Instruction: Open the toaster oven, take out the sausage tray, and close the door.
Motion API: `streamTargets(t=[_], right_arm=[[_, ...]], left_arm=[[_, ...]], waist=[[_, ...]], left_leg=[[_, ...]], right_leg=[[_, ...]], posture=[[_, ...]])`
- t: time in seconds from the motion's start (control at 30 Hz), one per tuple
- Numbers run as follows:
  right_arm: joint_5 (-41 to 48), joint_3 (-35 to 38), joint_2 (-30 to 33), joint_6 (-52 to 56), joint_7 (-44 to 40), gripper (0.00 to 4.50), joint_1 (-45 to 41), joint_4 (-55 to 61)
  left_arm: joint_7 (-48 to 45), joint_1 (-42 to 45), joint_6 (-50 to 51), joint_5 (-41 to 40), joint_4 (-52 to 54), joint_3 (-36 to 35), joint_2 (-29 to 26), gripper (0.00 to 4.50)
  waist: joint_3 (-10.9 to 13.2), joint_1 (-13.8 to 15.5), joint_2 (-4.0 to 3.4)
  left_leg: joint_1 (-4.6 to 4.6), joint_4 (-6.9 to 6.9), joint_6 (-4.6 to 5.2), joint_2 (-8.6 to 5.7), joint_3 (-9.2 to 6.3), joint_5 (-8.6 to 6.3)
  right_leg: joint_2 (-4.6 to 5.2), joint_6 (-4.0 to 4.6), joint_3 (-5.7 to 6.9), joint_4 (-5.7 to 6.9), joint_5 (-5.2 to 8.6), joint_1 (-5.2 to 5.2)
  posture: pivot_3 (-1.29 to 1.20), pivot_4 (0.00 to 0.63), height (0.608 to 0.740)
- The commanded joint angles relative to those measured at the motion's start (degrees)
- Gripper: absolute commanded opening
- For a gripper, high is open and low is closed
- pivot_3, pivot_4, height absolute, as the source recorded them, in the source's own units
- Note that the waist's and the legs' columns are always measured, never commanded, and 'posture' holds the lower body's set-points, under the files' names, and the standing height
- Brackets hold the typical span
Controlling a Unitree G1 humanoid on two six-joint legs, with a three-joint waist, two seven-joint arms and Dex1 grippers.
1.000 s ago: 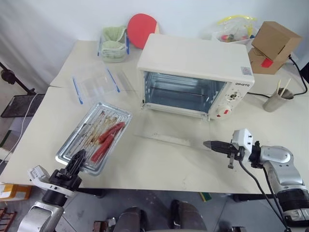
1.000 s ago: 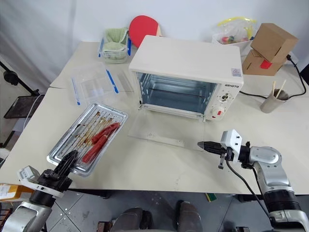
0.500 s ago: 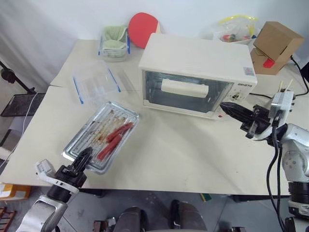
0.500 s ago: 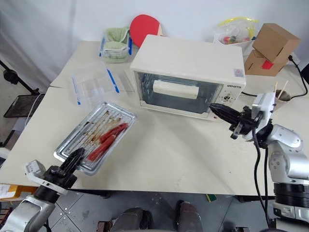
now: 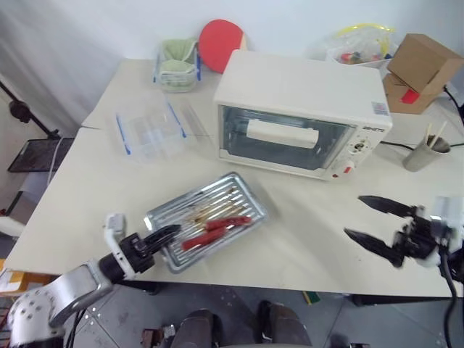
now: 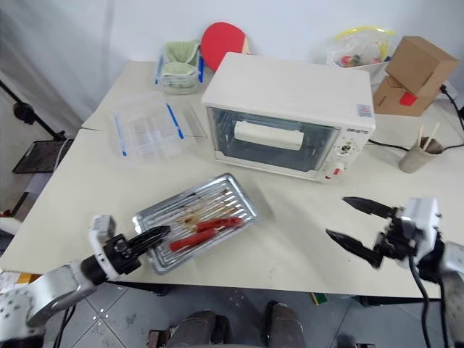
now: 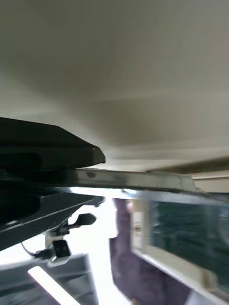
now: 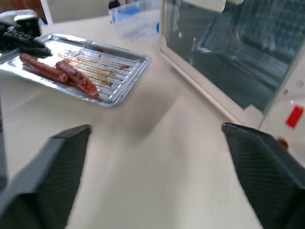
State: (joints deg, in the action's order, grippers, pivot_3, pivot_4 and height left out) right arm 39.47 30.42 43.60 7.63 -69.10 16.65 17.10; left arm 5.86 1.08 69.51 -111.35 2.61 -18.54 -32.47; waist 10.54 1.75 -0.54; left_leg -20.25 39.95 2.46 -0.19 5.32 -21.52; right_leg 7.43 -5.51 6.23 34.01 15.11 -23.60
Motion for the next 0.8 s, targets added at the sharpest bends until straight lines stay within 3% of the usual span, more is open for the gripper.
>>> streamTargets(t=[0.03,0.2,0.33,0.6,0.8], right_arm=[[-0.2,4.3,-1.4,-2.5,-2.2,4.46,7.4,6.4],[-0.6,8.0,-4.5,-4.4,-1.1,4.46,15.9,10.4],[-0.6,9.8,-6.5,-5.3,-0.4,4.46,20.3,12.4],[0.3,10.7,-7.4,-4.2,1.9,4.46,23.5,16.6],[0.4,10.8,-7.9,-3.8,3.1,4.46,25.1,18.7]], left_arm=[[-1.7,6.0,2.9,-1.7,-4.6,4.0,-1.1,0.0],[-1.0,18.7,6.3,-0.9,-14.5,12.9,-1.2,0.0],[-5.1,27.9,10.0,6.3,-21.9,17.5,1.6,0.0],[-18.5,38.9,13.7,28.7,-33.0,24.0,8.6,0.0],[-27.8,45.8,11.7,42.9,-39.9,24.8,13.7,0.0]], waist=[[0.0,0.2,-0.01],[0.0,-0.1,0.02],[0.0,0.2,0.02],[-0.1,0.1,-0.06],[-0.2,2.4,-0.27]], left_leg=[[0.02,-0.01,-0.03,0.01,0.0,0.0],[0.03,0.0,-0.03,-0.07,0.08,0.01],[0.04,-0.01,-0.03,-0.1,0.1,0.01],[0.05,-0.03,-0.01,-0.03,0.24,0.05],[0.11,0.06,-0.06,-0.15,0.21,0.03]], right_leg=[[-0.02,0.0,0.0,0.0,0.0,0.01],[-0.03,-0.18,-0.07,-0.01,-0.09,0.05],[-0.1,-0.24,-0.09,-0.02,-0.13,0.07],[-0.8,-0.32,-0.17,-0.05,-0.17,0.09],[-0.6,-0.43,-0.28,-0.26,-0.23,0.2]], posture=[[0.0,0.15,0.74],[0.0,0.15,0.74],[0.0,0.15,0.74],[0.0,0.15,0.74],[0.0,0.15,0.74]])
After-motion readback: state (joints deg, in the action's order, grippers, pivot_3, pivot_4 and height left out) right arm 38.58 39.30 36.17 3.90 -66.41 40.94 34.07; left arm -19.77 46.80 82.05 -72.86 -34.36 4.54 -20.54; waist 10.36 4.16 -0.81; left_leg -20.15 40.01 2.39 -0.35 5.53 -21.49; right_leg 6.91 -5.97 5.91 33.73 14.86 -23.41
